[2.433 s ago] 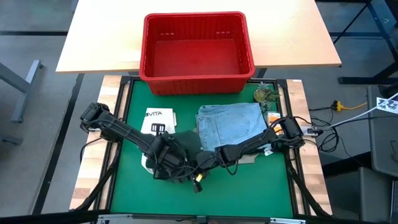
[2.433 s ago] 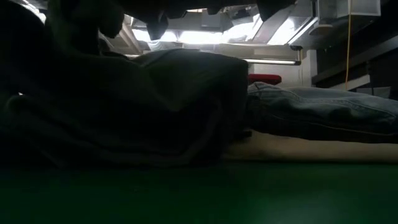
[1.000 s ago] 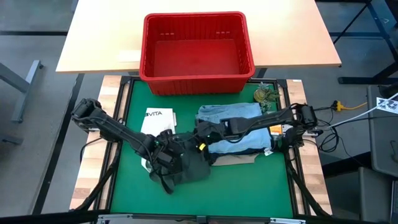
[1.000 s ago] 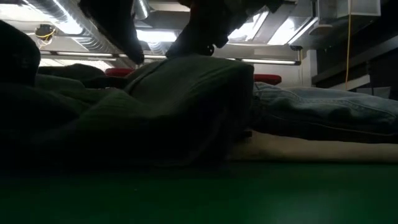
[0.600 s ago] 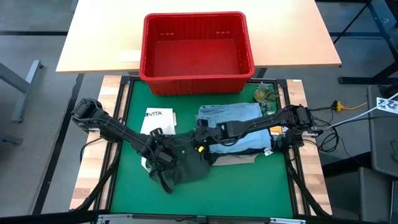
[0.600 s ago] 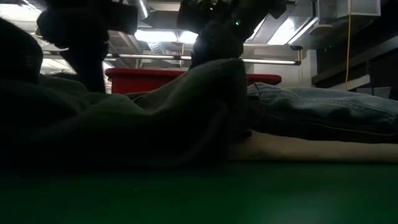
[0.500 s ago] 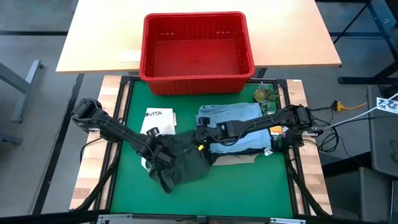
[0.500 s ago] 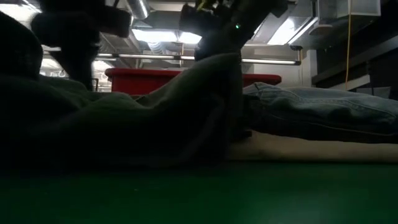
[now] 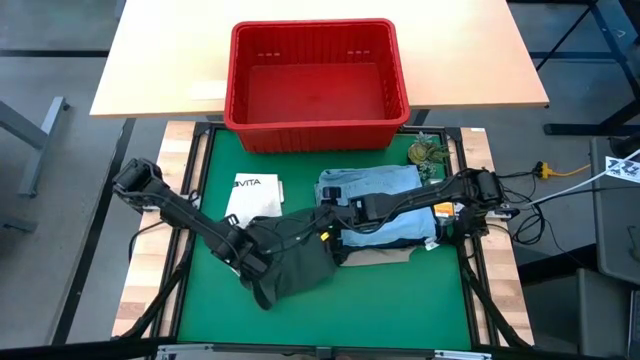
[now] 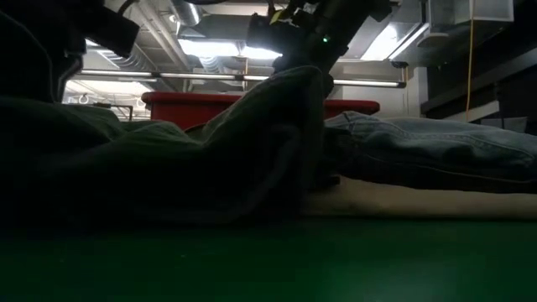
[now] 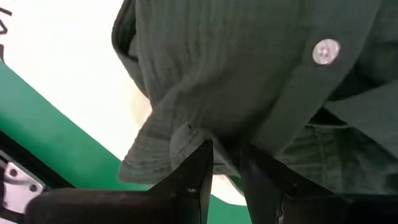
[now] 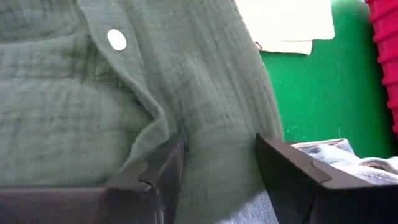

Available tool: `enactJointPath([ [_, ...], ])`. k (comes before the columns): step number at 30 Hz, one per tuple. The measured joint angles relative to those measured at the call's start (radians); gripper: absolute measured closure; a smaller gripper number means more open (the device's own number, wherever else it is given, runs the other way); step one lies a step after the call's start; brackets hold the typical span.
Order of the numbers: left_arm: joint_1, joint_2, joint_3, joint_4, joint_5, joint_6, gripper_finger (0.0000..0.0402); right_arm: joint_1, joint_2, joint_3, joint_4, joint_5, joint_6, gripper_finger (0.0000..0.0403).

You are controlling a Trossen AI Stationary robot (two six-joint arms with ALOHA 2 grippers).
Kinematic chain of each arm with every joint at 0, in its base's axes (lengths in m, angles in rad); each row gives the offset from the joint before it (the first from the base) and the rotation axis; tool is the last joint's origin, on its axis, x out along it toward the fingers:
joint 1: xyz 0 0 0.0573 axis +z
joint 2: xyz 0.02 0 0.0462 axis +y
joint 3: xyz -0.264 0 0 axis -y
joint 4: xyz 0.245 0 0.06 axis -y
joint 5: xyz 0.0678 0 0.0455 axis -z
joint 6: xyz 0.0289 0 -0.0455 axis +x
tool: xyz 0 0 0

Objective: Fold Laundry from Bin
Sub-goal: Fold the green shirt

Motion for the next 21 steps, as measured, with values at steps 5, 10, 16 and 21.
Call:
enactJointPath([
  [5,-0.016,-0.070,0.001,0.001,-0.005,-0.075,0.0328,0.001,-0.030,0.000,-0.005,0.001,0.000,0.0205],
  [10,-0.036,-0.173,0.001,0.060,-0.027,-0.173,0.0328,0.001,-0.074,-0.001,-0.005,0.001,0.000,0.0205],
  [16,-0.045,-0.218,0.001,0.316,-0.132,-0.138,0.0328,0.003,-0.110,-0.001,0.002,-0.118,0.036,0.0205],
  [21,-0.043,-0.191,0.002,0.493,-0.241,-0.031,0.0328,0.015,-0.105,-0.001,0.001,-0.336,0.084,0.0205],
])
